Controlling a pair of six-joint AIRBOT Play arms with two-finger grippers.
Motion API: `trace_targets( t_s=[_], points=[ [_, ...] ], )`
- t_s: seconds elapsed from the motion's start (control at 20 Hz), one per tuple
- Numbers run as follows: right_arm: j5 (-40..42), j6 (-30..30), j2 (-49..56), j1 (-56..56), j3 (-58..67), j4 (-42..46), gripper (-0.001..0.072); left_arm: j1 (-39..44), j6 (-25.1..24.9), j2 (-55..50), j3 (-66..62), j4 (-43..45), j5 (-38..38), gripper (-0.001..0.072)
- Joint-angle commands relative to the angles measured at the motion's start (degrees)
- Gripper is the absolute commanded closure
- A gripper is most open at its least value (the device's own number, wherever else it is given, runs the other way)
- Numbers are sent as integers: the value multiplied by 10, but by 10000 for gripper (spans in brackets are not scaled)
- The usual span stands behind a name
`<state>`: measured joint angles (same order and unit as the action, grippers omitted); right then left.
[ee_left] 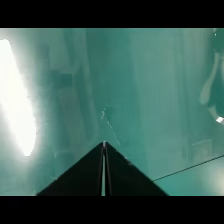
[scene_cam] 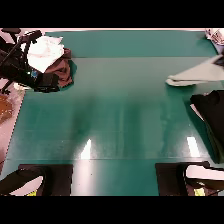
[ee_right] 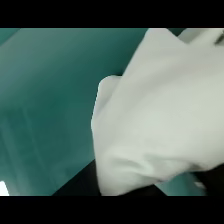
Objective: Fold the shirts.
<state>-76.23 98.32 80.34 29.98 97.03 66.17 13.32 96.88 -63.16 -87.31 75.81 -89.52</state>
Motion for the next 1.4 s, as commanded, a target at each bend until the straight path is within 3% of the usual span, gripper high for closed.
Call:
trace_targets(
  t_s=[0.0, 0.4, 0.5, 0.9, 1.35],
  points=[
    [-64, 8, 36, 116, 68, 9, 699, 0, 16, 0, -1, -15, 5, 668],
    [-202, 49, 48, 180, 215, 14, 699, 0, 17, 0, -1, -18, 4, 668],
    [-244, 70, 43, 197, 199, 14, 698, 0, 17, 0, -1, -27, 0, 669],
    [-243, 75, -25, 238, 91, 19, 698, 0, 17, 0, -1, -41, 0, 668],
    [-284, 83, -76, 237, -1, 238, 696, 0, 16, 0, -1, -43, 2, 668]
  ],
)
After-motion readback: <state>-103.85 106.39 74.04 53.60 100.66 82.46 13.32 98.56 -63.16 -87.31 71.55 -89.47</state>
